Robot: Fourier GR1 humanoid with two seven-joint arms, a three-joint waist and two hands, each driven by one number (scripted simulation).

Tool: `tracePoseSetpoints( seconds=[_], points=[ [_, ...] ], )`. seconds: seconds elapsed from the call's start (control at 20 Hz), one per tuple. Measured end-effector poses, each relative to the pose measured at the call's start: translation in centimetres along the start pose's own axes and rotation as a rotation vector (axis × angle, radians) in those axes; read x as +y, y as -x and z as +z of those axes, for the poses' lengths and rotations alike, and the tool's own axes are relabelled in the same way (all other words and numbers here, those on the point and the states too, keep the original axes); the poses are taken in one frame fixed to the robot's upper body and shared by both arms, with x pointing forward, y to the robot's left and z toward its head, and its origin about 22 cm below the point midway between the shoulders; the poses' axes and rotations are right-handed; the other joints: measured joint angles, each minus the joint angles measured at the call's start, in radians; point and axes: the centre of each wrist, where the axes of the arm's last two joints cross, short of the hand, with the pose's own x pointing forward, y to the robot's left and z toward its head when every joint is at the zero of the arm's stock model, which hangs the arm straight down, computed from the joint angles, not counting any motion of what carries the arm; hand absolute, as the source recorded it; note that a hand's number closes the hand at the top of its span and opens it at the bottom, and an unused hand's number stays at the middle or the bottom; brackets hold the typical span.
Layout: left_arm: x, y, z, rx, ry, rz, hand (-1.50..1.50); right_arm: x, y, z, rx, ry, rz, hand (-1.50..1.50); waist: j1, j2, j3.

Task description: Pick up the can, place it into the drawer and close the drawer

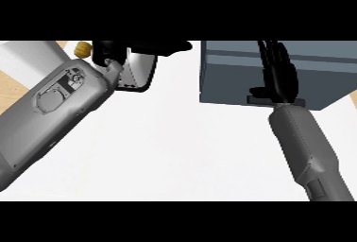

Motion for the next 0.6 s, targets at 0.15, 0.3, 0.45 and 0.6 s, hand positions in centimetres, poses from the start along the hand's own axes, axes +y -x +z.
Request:
tracePoseSetpoints(
  seconds=[0.15,0.3,0.45,0.6],
  points=[
    [0.8,0.9,0.7,0.003,0.004,-0.002,-1.5,0.1,-0.6,-1.5,0.017,0.006,0.004,-1.5,0.003,0.007,0.004],
    [1.6,1.3,1.1,0.002,0.008,-0.002,-1.5,0.2,-0.9,-2.3,0.032,0.019,0.002,-1.5,0.001,0.01,0.006],
    [2.0,1.5,1.3,-0.001,0.015,-0.007,-1.5,-0.3,-1.3,-3.9,0.032,0.014,0.013,-1.5,0.004,0.017,0.008],
    [2.4,2.1,1.8,0.001,0.014,-0.006,-1.5,-0.5,-1.5,-4.7,0.037,0.002,0.012,-1.5,0.004,0.019,0.009]
  ],
)
